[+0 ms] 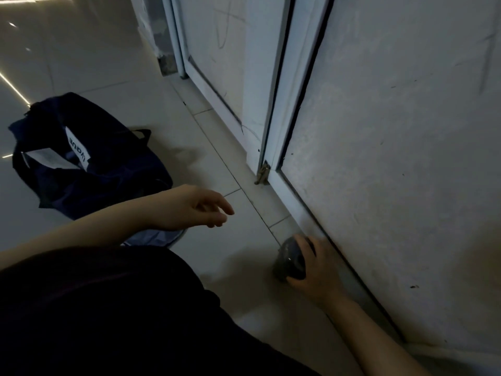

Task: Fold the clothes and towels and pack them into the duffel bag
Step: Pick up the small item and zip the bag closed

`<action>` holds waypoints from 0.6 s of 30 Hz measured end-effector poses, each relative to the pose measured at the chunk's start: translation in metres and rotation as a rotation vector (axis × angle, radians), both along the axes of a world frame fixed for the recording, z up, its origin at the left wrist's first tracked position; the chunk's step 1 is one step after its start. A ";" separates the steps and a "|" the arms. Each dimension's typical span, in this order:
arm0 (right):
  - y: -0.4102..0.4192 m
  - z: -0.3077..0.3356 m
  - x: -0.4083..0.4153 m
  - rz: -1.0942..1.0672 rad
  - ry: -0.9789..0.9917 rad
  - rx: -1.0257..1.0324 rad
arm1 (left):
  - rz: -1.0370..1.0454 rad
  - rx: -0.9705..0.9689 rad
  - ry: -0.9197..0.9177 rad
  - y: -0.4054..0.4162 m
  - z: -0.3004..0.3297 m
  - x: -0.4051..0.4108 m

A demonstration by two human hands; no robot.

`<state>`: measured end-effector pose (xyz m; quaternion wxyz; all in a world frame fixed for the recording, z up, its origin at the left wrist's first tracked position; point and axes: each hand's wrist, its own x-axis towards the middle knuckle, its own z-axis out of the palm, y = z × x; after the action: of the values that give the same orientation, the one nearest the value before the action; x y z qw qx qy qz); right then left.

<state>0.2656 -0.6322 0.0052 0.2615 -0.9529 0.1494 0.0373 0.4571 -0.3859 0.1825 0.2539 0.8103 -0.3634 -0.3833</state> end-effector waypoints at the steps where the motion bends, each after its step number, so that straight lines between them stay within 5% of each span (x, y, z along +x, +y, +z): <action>1: 0.007 0.002 0.010 0.056 -0.011 0.012 | 0.001 0.002 0.002 0.000 -0.001 0.000; 12: 0.030 0.010 0.053 0.435 0.226 -0.065 | 0.068 0.106 -0.050 0.015 -0.042 0.007; 16: 0.042 0.022 0.062 0.027 0.084 0.219 | 0.108 0.110 -0.066 0.012 -0.067 0.008; 18: 0.054 0.017 0.078 -0.141 0.003 0.185 | 0.145 0.102 -0.081 0.008 -0.077 0.010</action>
<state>0.3433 -0.5777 0.0222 0.3503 -0.9117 0.2122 0.0338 0.4672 -0.3779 0.1058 0.2246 0.8612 -0.2935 -0.3489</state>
